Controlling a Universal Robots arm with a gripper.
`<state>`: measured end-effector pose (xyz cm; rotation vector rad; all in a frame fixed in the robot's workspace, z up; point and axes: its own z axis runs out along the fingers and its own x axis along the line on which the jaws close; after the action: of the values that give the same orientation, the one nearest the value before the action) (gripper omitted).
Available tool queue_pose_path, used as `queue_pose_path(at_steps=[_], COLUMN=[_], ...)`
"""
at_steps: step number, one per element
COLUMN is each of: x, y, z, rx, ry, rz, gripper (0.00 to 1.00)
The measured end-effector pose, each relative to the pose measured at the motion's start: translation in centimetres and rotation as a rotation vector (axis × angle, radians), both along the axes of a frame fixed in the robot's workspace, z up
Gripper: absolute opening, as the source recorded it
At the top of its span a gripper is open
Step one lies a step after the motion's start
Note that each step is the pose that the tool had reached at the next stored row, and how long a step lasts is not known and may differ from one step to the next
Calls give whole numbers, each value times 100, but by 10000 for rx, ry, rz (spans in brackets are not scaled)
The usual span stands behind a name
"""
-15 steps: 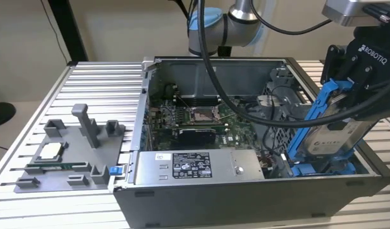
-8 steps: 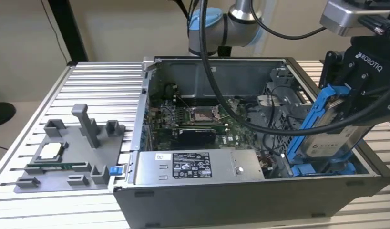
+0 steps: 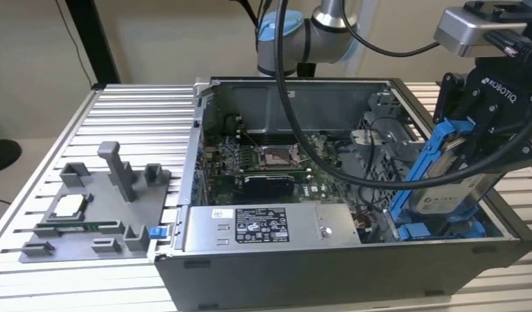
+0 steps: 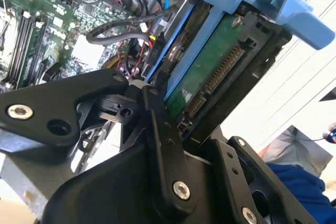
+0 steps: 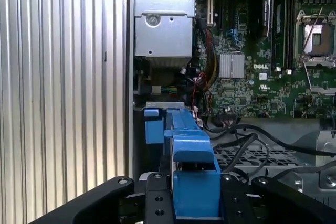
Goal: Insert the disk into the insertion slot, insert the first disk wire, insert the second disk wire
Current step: 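Insert the disk into the insertion slot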
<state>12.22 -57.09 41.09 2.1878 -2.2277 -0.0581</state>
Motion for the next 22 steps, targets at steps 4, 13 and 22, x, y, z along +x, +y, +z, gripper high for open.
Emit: queue_pose_path(at_steps=[4, 13, 22], x=[14, 16, 16], y=[10, 13, 13], z=[-22, -160, -324], rx=[23, 58, 61], ry=[0, 0, 0], rz=[-1, 0, 0], gripper=[0, 0, 0])
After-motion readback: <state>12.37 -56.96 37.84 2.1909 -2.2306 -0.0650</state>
